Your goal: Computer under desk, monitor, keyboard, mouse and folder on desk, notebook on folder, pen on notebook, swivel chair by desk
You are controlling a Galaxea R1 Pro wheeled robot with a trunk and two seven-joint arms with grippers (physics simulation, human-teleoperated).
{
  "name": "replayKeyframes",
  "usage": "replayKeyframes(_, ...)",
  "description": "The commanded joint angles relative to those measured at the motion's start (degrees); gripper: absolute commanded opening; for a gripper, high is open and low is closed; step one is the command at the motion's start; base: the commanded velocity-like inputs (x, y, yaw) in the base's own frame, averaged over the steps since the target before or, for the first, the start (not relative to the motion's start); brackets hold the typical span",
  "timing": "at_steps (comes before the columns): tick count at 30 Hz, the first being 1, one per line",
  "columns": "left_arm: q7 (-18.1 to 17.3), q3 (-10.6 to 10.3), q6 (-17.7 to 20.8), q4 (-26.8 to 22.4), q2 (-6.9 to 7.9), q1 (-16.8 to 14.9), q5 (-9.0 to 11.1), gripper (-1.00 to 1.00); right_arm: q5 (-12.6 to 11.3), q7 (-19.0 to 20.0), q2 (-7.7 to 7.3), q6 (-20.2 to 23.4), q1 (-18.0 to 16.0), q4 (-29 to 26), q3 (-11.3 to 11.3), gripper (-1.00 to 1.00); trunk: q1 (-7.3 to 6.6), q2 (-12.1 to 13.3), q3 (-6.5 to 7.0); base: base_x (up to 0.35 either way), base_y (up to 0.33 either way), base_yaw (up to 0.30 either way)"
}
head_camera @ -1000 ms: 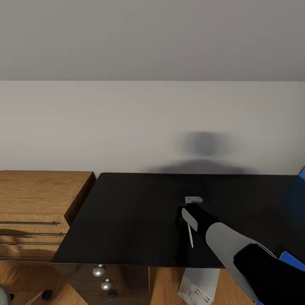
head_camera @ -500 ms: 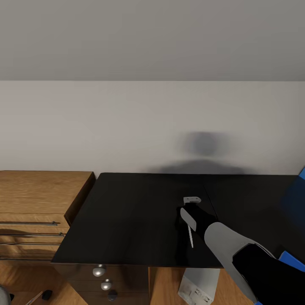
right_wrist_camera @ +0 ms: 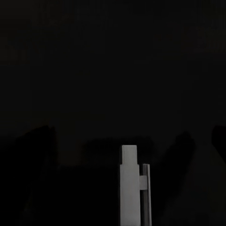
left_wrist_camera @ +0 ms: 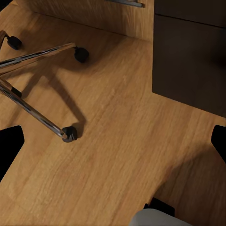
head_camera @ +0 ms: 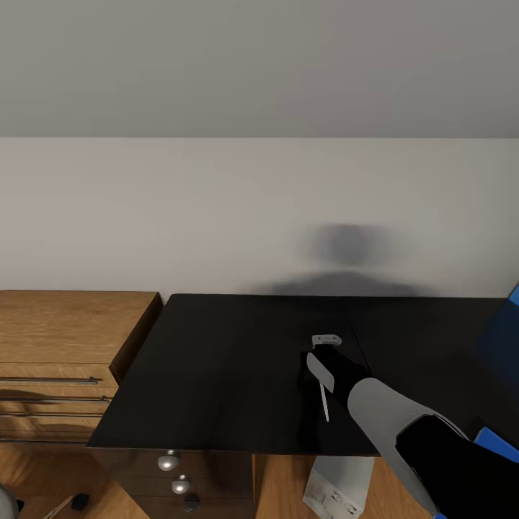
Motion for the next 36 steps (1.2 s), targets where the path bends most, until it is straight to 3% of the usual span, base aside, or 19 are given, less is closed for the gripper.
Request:
replayKeyframes(1, 0.4, -0.5, -0.12, 0.01, -0.02, -0.03, 0.18, 1.0, -1.61, -0.15, -0.03, 0.55, 0.01, 3.62, 0.31, 1.0, 0.0, -0.02, -0.07, 0.0, 0.0, 0.0)
replayKeyframes(3, 0.41, -0.5, -0.12, 0.01, -0.03, -0.03, 0.18, 1.0, -1.63, -0.16, -0.03, 0.55, 0.01, 3.59, 0.31, 1.0, 0.0, -0.02, -0.07, 0.0, 0.0, 0.0)
replayKeyframes(4, 0.4, -0.5, -0.12, 0.01, -0.03, -0.03, 0.18, 1.0, -1.63, -0.16, -0.03, 0.55, 0.01, 3.58, 0.31, -1.0, 0.0, -0.02, -0.07, 0.0, 0.0, 0.0)
replayKeyframes(36, 0.45, -0.5, -0.05, 0.01, 0.03, -0.03, 0.18, 1.0, -1.79, 0.02, -0.01, 0.25, 0.01, 3.19, 0.31, -1.0, 0.0, -0.02, -0.07, 0.0, 0.0, 0.0)
